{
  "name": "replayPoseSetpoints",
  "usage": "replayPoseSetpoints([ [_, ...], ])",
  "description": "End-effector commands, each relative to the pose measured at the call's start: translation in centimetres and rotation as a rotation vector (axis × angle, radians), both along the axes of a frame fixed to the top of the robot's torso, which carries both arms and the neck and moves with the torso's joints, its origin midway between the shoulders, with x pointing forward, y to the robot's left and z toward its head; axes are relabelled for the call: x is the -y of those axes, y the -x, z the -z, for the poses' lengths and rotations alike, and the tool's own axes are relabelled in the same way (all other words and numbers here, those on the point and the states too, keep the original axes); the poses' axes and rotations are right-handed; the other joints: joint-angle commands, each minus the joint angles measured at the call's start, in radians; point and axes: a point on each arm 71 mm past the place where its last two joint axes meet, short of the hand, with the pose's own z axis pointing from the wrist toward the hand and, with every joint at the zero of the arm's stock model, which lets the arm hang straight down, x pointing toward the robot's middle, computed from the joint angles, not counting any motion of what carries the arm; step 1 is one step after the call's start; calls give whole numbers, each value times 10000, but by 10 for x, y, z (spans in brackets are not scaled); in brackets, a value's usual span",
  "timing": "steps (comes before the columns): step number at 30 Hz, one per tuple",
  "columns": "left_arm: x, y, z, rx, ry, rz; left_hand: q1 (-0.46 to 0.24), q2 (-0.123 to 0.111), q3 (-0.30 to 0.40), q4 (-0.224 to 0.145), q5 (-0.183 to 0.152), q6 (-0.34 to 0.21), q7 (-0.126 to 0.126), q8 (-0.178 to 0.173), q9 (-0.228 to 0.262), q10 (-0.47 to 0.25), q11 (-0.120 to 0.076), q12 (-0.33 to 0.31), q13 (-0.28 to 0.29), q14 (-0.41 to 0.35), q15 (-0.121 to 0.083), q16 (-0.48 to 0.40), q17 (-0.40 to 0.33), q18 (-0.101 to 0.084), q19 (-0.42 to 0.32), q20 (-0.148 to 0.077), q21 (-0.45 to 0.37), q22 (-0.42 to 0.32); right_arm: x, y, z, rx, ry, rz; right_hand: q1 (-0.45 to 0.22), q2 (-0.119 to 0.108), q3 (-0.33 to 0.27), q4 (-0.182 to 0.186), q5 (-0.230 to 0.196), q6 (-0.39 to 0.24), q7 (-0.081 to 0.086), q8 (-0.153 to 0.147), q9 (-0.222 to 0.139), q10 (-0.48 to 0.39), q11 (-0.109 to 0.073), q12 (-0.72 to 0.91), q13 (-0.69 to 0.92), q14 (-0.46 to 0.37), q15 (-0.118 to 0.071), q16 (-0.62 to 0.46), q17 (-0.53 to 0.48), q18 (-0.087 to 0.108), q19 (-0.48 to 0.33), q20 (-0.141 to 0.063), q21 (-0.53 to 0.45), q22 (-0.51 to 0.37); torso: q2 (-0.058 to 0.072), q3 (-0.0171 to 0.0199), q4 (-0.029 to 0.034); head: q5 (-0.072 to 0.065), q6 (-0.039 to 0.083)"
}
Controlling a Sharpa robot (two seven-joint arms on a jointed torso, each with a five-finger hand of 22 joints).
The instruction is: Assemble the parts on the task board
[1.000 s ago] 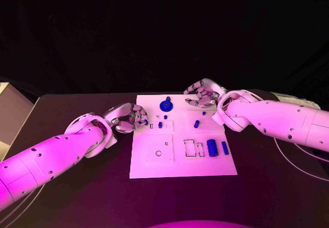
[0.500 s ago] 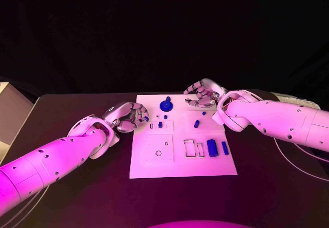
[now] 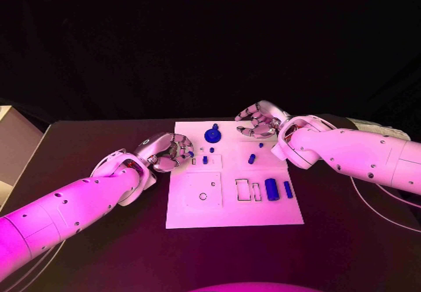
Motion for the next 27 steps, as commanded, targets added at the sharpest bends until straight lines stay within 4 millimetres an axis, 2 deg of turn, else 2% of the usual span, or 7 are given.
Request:
replayPoseSetpoints([
  [1,4,2,4,-295,-337,311,76,13,67,-17,30,241,-58,76,618,22,-18,52,-10,15,9,41,-3,61,-21,6,-20,-10,-1,1,0,82,3,-120,-66,1,62,-22,38,94,3,-37,-8,51,-8,63,1247,1062,18,41,2634,-96,403,68,2,381,1,-6,7,-16,-11],
  [27,5,3,11,-652,-896,343,66,-49,74,-28,30,278,-56,54,613,19,-15,27,-35,0,10,45,-20,63,-44,4,-10,-2,-1,1,0,85,-10,-112,-66,1,62,-22,38,94,3,-37,-8,51,-8,63,1247,1062,18,41,2634,-96,403,68,2,381,-3,-4,12,-35,-28],
])
